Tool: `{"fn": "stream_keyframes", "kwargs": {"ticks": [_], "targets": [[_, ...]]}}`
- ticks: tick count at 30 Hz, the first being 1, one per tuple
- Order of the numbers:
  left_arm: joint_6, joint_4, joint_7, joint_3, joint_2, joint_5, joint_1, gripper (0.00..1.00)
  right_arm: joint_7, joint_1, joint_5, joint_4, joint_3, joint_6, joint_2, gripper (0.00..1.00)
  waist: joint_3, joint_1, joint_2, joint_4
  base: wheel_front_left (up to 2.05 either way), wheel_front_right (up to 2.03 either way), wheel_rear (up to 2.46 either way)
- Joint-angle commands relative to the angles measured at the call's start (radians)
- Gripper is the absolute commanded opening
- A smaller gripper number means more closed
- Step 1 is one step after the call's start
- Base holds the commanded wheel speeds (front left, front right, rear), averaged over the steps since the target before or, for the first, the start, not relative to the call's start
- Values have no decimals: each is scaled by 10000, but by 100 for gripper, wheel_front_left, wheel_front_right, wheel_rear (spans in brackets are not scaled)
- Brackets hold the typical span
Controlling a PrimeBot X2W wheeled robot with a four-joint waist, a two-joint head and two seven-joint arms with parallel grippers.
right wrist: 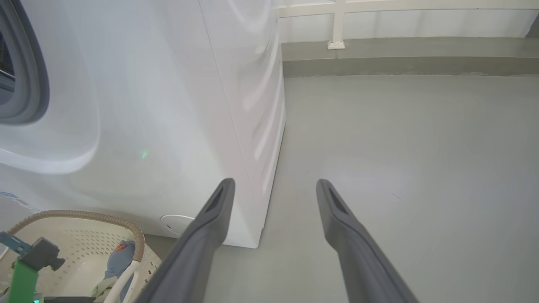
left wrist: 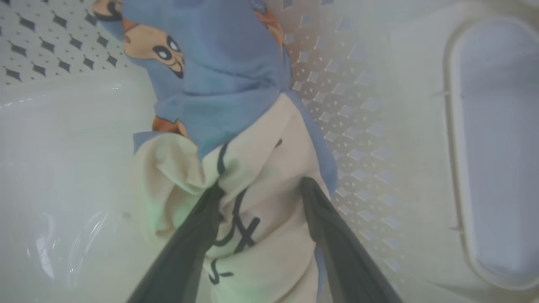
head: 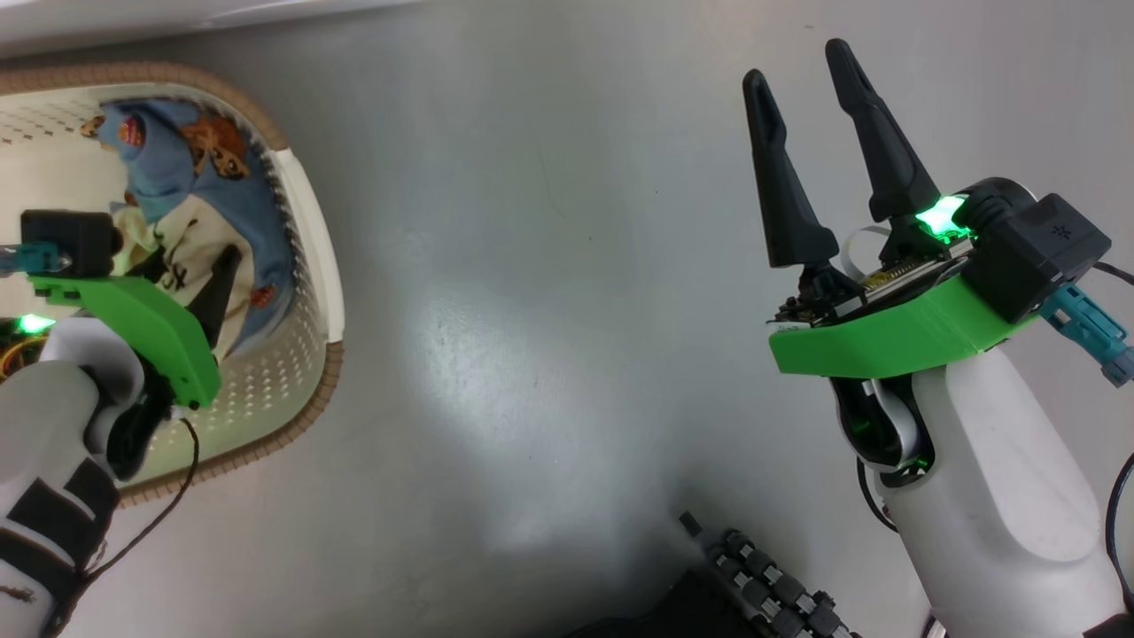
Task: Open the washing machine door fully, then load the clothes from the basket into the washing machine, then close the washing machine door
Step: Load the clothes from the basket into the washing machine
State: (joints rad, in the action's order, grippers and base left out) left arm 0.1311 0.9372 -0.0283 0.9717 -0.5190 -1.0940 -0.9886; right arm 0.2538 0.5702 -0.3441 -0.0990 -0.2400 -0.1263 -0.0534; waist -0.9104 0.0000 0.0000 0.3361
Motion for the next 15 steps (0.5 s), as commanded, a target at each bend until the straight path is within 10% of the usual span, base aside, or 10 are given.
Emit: {"fn": "stream_keyframes", "kwargs": {"ticks": [1, 3, 15], "targets": [[-4, -33, -146, -17, -299, -145, -71, 45, 80, -138, -38, 247, -163, -44, 31, 100, -6, 0, 0, 10, 0, 0, 0], [-4, -5, -232, 207, -300, -285, -151, 0, 80, -138, -12, 250, -166, -44, 31, 100, -5, 0, 0, 12, 0, 0, 0], [-4, 518, -1517, 857, 173, -1567, 103, 0, 80, -345, 289, -53, 44, -44, 31, 100, 996, 0, 0, -449, 0, 0, 0]]}}
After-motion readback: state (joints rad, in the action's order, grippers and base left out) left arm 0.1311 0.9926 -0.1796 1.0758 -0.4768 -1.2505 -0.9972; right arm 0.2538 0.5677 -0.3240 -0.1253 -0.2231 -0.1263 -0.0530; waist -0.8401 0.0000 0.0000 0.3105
